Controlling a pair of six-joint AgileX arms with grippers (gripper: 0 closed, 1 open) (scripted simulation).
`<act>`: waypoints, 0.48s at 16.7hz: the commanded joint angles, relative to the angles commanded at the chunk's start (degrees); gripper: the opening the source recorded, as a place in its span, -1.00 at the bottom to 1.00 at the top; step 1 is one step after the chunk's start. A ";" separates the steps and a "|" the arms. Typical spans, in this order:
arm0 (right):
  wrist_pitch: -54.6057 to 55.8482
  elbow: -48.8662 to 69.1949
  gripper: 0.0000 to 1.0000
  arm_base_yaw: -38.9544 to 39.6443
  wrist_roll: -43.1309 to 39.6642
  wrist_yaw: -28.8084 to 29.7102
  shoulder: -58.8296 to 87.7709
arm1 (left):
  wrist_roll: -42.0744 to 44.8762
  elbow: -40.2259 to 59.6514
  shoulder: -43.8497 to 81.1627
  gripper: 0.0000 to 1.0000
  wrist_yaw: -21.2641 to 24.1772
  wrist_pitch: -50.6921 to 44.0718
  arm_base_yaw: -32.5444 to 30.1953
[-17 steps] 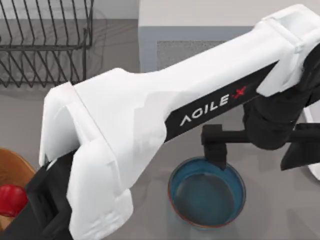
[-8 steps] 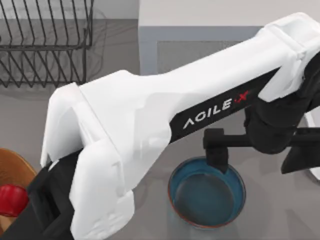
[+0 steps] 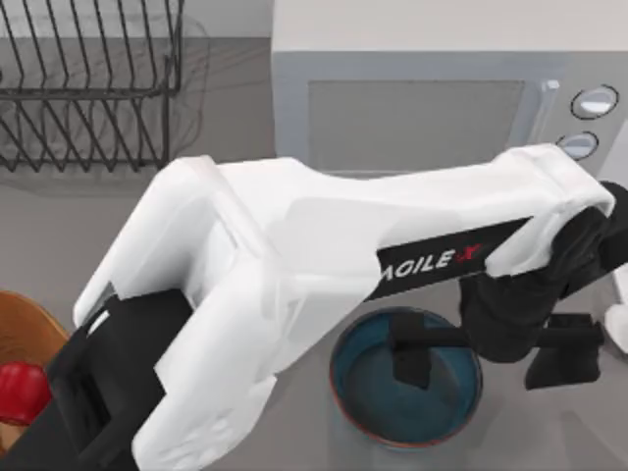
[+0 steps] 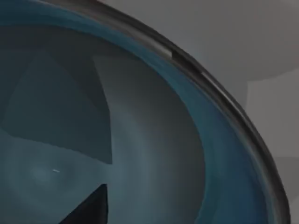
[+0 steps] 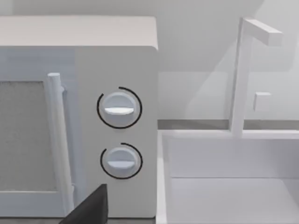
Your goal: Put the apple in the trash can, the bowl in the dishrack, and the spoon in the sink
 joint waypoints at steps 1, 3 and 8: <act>0.00 0.00 1.00 0.00 0.00 0.00 0.00 | -0.04 -1.07 -0.01 1.00 0.00 1.06 -0.04; 0.00 0.00 1.00 0.00 0.00 0.00 0.00 | -0.06 -1.53 0.01 1.00 0.00 1.52 -0.06; 0.00 0.00 1.00 0.00 0.00 0.00 0.00 | -0.06 -1.53 0.01 0.55 0.00 1.52 -0.06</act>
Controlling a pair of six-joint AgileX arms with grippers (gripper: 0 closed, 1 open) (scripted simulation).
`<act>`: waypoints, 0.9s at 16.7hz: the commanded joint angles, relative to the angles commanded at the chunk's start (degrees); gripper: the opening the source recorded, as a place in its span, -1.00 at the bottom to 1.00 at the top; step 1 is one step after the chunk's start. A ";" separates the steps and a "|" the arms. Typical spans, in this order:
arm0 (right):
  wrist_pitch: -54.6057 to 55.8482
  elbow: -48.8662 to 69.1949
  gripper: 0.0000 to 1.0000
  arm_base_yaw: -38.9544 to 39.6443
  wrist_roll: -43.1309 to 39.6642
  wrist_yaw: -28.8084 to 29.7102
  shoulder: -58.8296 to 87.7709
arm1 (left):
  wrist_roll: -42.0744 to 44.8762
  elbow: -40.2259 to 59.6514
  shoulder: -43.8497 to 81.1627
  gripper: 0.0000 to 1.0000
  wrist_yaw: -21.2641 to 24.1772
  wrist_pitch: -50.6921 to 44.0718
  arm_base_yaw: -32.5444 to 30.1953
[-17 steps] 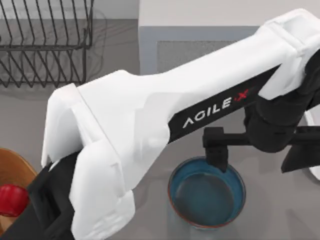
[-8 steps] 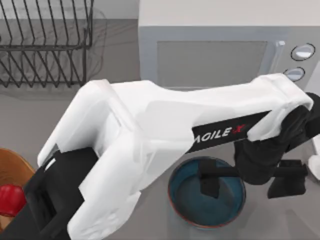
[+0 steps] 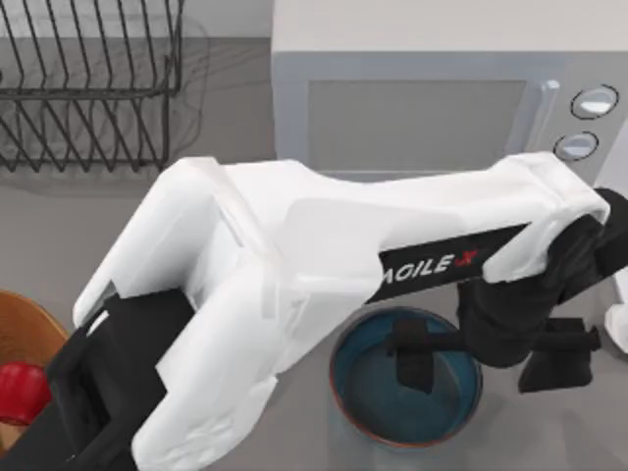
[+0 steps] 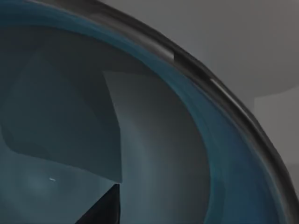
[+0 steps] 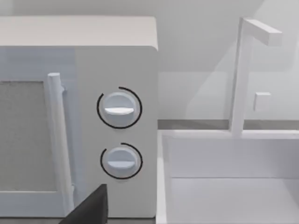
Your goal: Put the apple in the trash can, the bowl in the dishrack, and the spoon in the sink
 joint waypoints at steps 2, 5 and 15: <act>0.00 0.00 1.00 0.00 0.00 0.00 0.00 | 0.00 0.00 0.00 0.25 0.00 0.00 0.00; 0.00 0.00 1.00 0.00 0.00 0.00 0.00 | 0.00 0.00 0.00 -0.21 0.00 0.00 0.00; 0.00 0.00 1.00 0.00 0.00 0.00 0.00 | 0.00 0.00 0.00 -1.00 0.00 0.00 0.00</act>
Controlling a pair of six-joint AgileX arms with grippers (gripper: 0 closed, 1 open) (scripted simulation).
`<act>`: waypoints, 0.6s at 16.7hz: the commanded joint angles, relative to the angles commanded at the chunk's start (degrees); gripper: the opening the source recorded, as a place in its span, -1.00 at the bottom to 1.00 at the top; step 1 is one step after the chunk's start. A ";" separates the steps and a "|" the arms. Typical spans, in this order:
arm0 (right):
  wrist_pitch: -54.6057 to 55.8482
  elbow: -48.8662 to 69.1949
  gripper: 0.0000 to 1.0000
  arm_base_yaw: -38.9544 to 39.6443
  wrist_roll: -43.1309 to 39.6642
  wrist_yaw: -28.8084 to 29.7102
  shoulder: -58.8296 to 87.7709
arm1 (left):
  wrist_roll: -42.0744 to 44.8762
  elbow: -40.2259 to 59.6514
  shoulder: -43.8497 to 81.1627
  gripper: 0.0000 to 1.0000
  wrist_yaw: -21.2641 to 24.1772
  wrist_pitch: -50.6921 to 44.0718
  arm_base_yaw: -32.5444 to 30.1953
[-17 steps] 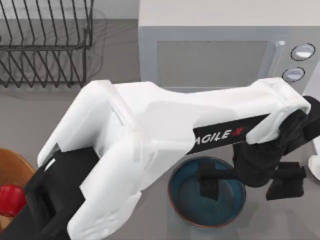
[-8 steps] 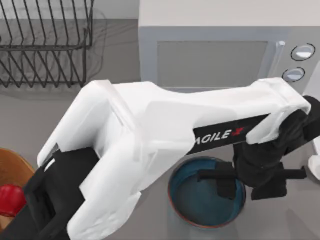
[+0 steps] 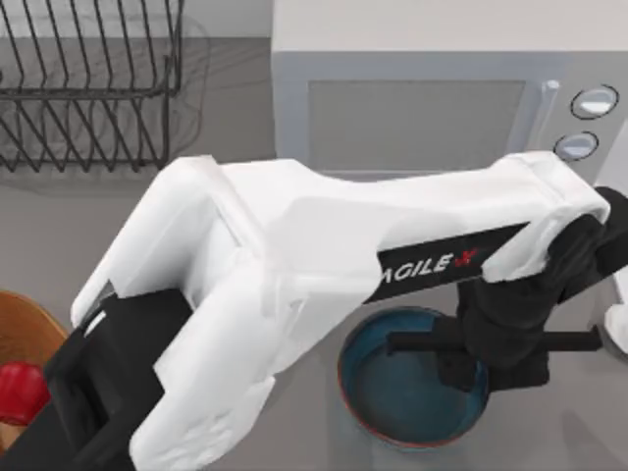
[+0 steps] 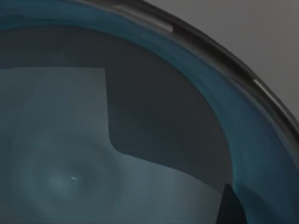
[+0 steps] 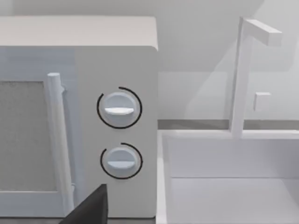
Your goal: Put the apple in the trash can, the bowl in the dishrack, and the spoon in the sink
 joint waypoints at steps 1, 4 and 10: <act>0.00 0.00 1.00 0.00 0.00 0.00 0.00 | 0.00 0.00 0.00 -1.00 0.00 0.00 0.00; 0.00 0.00 1.00 0.00 0.00 0.00 0.00 | 0.06 -0.13 -0.22 -1.00 0.00 0.00 0.07; 0.00 0.00 1.00 0.00 0.00 0.00 0.00 | -0.57 9.68 0.50 -1.00 -0.05 -8.94 0.23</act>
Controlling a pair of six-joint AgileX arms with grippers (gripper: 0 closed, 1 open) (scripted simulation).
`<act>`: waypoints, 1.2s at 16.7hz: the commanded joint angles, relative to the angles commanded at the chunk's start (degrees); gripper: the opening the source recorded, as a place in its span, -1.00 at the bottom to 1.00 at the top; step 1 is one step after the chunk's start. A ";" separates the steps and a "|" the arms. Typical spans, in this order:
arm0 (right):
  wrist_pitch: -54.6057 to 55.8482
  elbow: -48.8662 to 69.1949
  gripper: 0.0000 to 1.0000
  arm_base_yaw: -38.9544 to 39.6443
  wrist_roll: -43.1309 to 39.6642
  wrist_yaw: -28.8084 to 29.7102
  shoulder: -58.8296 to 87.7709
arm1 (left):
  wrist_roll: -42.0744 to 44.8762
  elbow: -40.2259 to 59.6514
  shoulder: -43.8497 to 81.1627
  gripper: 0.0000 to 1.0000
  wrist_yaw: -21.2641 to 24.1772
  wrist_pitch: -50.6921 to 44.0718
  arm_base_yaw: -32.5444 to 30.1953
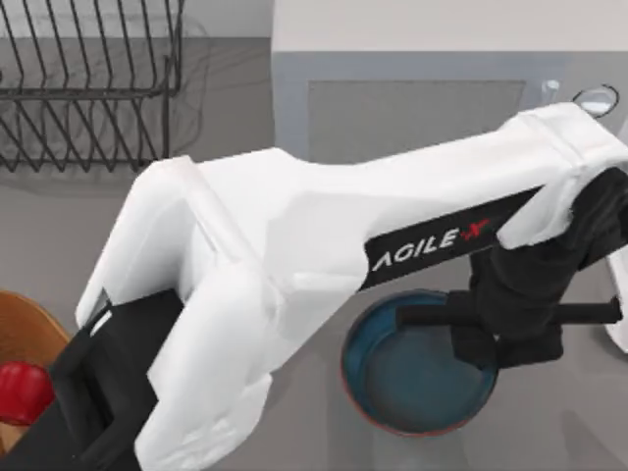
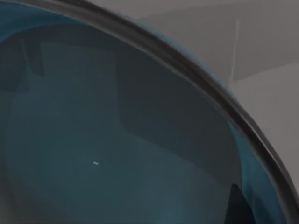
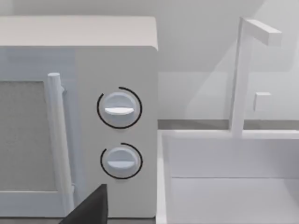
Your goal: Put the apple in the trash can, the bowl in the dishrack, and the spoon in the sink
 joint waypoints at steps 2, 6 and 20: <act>0.00 0.00 1.00 0.00 0.00 0.00 0.00 | 0.07 6.52 0.31 -1.00 0.00 -5.86 -0.12; 0.00 0.00 1.00 0.00 0.00 0.00 0.00 | 0.42 14.85 0.74 -1.00 0.06 -14.29 -0.31; 0.00 0.00 1.00 0.00 0.00 0.00 0.00 | 14.97 -3.62 -15.85 -1.00 0.60 -1.60 15.59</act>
